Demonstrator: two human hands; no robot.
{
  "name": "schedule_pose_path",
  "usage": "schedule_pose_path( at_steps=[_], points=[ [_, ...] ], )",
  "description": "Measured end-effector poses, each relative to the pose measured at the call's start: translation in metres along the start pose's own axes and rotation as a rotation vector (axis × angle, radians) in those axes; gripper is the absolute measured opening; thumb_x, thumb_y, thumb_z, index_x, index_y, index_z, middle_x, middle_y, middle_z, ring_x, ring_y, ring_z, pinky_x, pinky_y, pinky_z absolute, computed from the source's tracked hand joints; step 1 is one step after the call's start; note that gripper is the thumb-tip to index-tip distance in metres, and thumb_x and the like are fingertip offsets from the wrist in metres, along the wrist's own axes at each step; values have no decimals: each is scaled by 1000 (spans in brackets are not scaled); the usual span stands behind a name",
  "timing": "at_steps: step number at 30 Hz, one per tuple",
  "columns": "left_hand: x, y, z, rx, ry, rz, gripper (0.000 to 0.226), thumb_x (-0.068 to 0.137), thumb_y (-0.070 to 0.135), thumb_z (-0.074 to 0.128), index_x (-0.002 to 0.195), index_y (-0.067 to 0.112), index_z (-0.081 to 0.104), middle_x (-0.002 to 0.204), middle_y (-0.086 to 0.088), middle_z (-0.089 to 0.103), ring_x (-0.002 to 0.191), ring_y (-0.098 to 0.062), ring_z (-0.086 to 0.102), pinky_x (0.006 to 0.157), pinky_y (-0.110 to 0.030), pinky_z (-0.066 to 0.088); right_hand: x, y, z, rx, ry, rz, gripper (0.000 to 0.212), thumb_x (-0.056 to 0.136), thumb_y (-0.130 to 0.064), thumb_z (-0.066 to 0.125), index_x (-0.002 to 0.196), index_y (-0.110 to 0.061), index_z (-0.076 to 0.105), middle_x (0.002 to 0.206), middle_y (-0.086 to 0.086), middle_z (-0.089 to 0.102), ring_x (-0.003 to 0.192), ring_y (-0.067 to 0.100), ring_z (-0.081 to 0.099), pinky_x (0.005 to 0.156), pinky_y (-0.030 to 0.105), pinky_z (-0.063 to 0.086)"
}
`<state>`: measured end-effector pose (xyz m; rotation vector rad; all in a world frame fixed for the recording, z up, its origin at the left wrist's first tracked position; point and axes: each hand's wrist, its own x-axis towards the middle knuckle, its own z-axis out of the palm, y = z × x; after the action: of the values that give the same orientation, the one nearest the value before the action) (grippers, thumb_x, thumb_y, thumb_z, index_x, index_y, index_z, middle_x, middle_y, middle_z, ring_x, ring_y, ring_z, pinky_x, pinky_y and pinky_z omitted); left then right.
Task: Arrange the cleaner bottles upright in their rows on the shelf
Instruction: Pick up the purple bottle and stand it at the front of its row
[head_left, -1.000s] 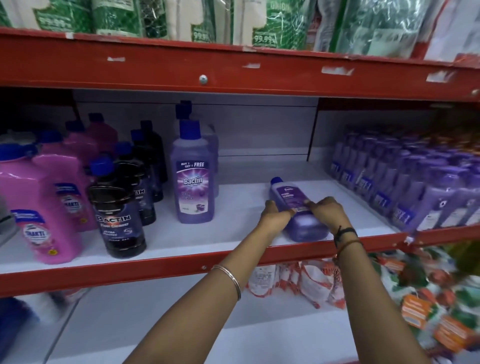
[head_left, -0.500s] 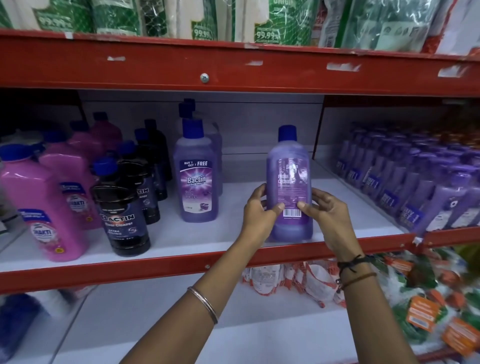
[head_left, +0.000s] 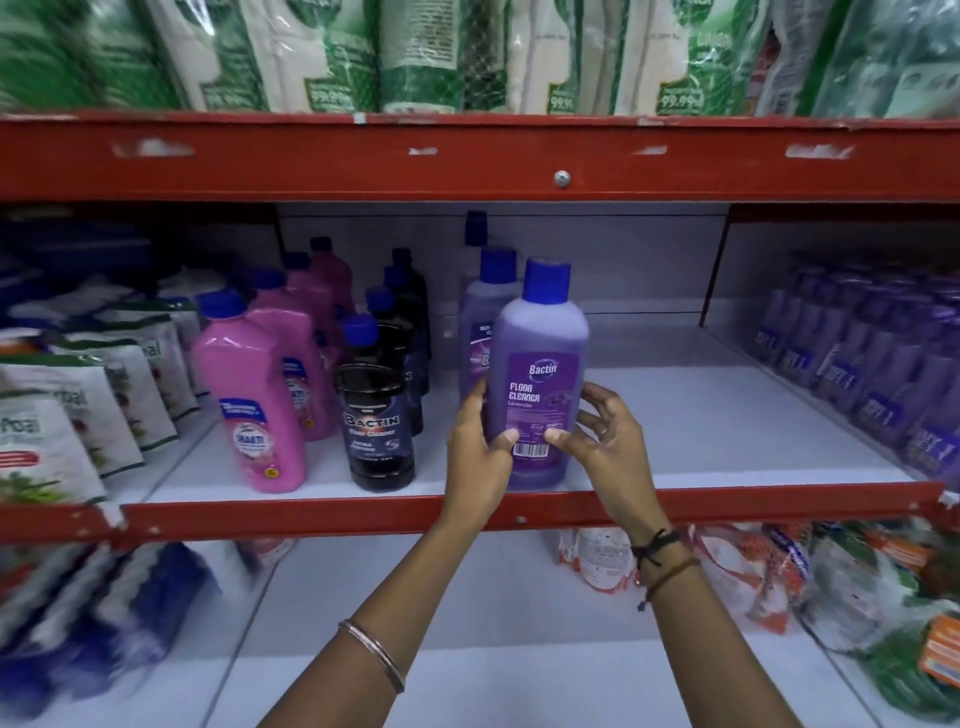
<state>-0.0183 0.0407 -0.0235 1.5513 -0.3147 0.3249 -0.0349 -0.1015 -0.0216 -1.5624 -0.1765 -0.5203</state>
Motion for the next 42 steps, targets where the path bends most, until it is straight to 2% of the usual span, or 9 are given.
schedule_pose_path(
  at_steps=[6, 10, 16, 20, 23, 26, 32, 38, 42],
  points=[
    [-4, -9, -27, 43, -8, 37, 57, 78, 25, 63, 127, 42, 40, 135, -6, 53, 121, -22, 56, 96, -45, 53, -7, 9, 26, 5, 20, -4, 50, 80, -15, 70, 124, -23, 48, 114, -16, 59, 99, -4, 64, 70, 11, 53],
    [-7, -11, -28, 150, 7, 134, 46, 89, 29, 53, 133, 29, 41, 135, -3, 48, 120, -16, 55, 95, -44, 54, -9, 12, 30, -68, 168, -31, 36, 81, -10, 69, 112, -13, 51, 114, 2, 59, 102, 15, 61, 68, 9, 52],
    [-13, -7, -25, 150, 1, 119, 44, 89, 5, 54, 129, 20, 43, 118, -3, 56, 93, 4, 55, 85, -16, 49, -13, 12, 32, -167, 134, -38, 26, 96, -24, 48, 116, -16, 62, 118, 2, 60, 98, 6, 65, 89, 29, 54],
    [-5, -11, -20, 105, -32, 53, 68, 76, 19, 71, 133, 24, 33, 133, -4, 43, 121, -14, 47, 103, -32, 45, -14, 3, 30, -87, -12, 19, 50, 81, -48, 56, 123, -21, 51, 119, -7, 62, 103, 1, 64, 83, 19, 54],
    [5, -7, -18, 109, -90, -25, 96, 63, 27, 83, 140, 24, 26, 140, -2, 38, 127, -17, 45, 105, -37, 46, -7, 0, 30, -10, -65, 51, 51, 78, -38, 64, 121, -16, 46, 112, 4, 67, 96, 10, 69, 73, 19, 56],
    [9, -6, -18, 111, -141, -57, 97, 56, 37, 84, 133, 34, 26, 131, 0, 50, 117, -20, 56, 94, -45, 54, 0, 2, 28, -2, -52, 33, 36, 85, -21, 63, 116, -7, 53, 109, 8, 68, 89, 11, 70, 68, 19, 55],
    [5, -15, -19, 151, -25, -13, 81, 70, 64, 64, 135, 37, 26, 136, 0, 47, 125, -19, 51, 100, -47, 49, 13, 3, 22, -87, -40, 14, 37, 84, -30, 62, 115, -9, 65, 113, 11, 70, 98, 23, 69, 85, 35, 58],
    [-7, -4, -25, 102, -54, 32, 80, 77, 76, 35, 144, 36, 20, 150, 2, 33, 133, -10, 41, 106, -36, 45, 9, 2, 27, -3, 0, 27, 31, 95, -29, 47, 118, -15, 62, 110, 4, 70, 98, 15, 69, 79, 22, 57],
    [-16, 2, -31, 108, -127, 38, 80, 71, 85, 19, 143, 51, 11, 150, 24, 24, 136, 2, 30, 113, -32, 32, 0, 0, 27, 71, 48, 96, 46, 98, -40, 30, 130, -16, 54, 119, 0, 64, 106, 8, 63, 82, 13, 54]
  ],
)
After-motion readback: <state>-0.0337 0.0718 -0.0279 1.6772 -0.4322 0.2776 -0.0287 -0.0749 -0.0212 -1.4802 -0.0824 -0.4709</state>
